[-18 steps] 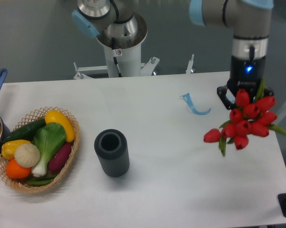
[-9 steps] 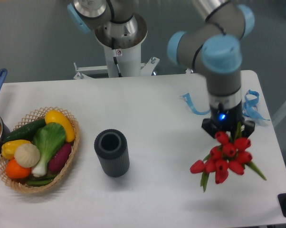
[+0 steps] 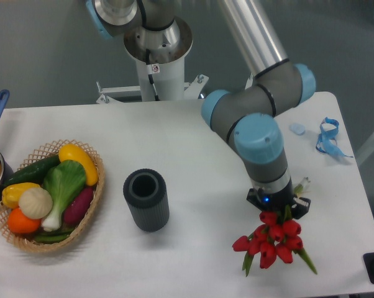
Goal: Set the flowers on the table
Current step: 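Carry the red tulip bouquet down and toward the black cup, then lower the tulip bouquet onto the table surface, then open the gripper and lift it away from the tulips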
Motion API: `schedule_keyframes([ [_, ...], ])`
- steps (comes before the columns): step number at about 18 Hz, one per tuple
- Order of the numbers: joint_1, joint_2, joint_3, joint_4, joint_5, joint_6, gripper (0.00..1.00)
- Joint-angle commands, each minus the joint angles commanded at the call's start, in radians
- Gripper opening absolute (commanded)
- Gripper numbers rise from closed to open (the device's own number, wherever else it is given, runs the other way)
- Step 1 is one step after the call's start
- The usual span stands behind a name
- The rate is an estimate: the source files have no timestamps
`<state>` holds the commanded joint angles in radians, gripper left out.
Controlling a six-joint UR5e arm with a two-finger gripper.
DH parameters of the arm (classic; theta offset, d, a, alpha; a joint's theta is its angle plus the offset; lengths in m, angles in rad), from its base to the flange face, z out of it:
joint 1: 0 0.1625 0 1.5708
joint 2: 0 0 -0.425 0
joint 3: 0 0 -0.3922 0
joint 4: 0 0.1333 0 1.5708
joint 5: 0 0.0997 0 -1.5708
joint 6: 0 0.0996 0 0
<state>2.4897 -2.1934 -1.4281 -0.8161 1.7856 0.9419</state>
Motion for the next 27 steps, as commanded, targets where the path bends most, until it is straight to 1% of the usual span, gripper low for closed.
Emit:
schedule_keyframes([
  [2, -0.017, -0.025, -0.003, 0.0, 0.0, -0.003, 0.15],
  [4, -0.023, -0.029, -0.006, -0.006, -0.011, -0.006, 0.15],
  [5, -0.023, -0.029, -0.006, -0.006, -0.012, -0.006, 0.22],
  [7, -0.025, -0.029, -0.008, -0.005, -0.011, -0.008, 0.28],
  [8, -0.032, -0.031, -0.011, 0.003, -0.009, -0.008, 0.47],
  [9, -0.032, -0.031, -0.003, 0.006, -0.006, 0.0, 0.82],
  [10, -0.034, -0.031, -0.002, 0.008, -0.003, 0.002, 1.0],
  [13, -0.035, -0.009, -0.009, 0.009, -0.003, 0.003, 1.0],
  [16, -0.034, 0.036, -0.011, 0.009, -0.008, 0.002, 1.0],
  [18, -0.023, 0.093, -0.021, 0.006, -0.015, 0.002, 1.0],
  [21, 0.018, 0.181, -0.02, -0.018, -0.02, 0.003, 1.0],
  [23, 0.038, 0.195, -0.005, -0.038, -0.023, 0.003, 1.0],
  [25, 0.047, 0.21, 0.011, -0.046, -0.025, 0.005, 1.0],
  [27, 0.078, 0.225, 0.024, -0.09, -0.049, 0.005, 1.0],
])
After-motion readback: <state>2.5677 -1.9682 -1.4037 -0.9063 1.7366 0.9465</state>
